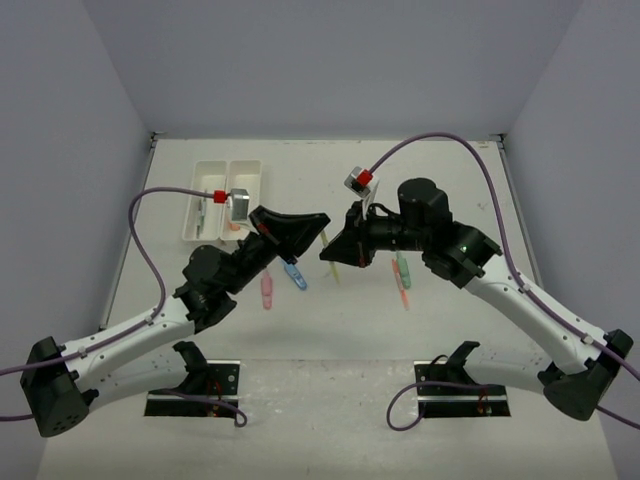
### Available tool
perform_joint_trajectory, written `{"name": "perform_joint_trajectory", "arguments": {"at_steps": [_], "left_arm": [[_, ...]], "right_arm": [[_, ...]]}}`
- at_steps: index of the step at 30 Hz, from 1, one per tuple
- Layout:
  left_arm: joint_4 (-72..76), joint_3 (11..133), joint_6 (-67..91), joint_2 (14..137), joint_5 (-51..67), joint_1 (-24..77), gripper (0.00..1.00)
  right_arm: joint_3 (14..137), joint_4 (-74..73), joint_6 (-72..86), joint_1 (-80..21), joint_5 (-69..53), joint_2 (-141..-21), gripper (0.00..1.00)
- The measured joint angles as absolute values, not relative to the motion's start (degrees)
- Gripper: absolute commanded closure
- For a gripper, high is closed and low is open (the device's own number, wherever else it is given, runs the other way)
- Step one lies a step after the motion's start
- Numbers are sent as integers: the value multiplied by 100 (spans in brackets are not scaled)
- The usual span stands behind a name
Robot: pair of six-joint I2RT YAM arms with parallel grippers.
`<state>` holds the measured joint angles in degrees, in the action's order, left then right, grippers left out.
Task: Sort the stationery into containers
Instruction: Place the pen in the storage box.
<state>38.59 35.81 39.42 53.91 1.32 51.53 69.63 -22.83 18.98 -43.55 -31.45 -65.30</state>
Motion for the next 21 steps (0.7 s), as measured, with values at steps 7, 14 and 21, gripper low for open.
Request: {"name": "perform_joint_trajectory", "arguments": {"at_steps": [7, 14, 21], "left_arm": [[1537, 4847, 3743, 5572, -848, 5254, 100], [-1218, 6865, 2809, 6714, -1685, 4300, 100], [-1683, 8053, 1185, 8224, -4015, 3472, 100]], "right_arm": [[6591, -1412, 1964, -4168, -2998, -6583, 16], [5376, -193, 2144, -3915, -1948, -5865, 1], [4635, -573, 2097, -3832, -167, -4126, 1]]}}
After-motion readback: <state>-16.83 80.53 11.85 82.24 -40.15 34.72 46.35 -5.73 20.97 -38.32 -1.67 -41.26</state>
